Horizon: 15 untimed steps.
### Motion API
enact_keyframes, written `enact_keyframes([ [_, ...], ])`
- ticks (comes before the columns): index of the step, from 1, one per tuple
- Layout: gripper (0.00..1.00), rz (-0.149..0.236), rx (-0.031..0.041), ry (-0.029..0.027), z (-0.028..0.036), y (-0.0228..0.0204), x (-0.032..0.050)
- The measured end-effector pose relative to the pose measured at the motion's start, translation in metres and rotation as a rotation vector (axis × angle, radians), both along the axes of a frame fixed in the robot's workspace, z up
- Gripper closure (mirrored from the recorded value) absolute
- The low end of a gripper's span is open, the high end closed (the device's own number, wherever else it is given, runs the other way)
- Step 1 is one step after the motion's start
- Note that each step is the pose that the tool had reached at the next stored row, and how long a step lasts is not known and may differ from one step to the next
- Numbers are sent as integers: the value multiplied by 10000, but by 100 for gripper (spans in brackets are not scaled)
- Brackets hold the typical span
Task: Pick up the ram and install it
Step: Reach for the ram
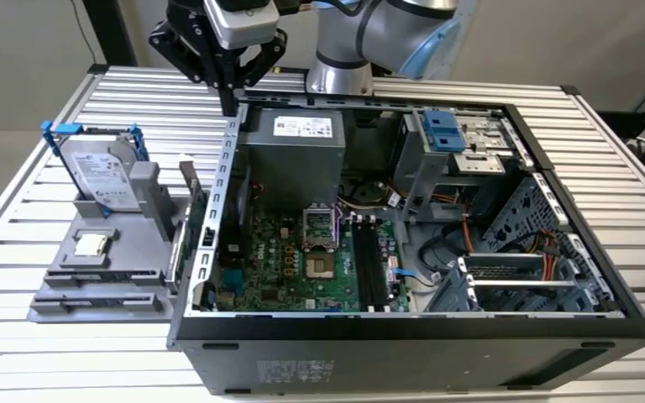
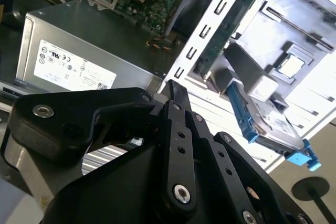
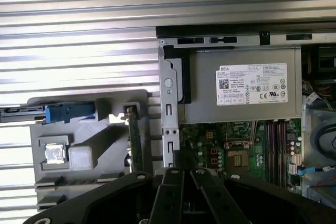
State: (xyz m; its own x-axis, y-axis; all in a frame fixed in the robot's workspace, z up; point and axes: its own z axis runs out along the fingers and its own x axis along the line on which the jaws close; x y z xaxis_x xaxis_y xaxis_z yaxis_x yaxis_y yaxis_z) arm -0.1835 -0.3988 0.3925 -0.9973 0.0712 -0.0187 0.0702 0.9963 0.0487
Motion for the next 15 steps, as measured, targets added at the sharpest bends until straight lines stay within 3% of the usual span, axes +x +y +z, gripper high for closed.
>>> enact_keyframes([
  [15, 100, 0, 1, -1, 0, 0, -92],
])
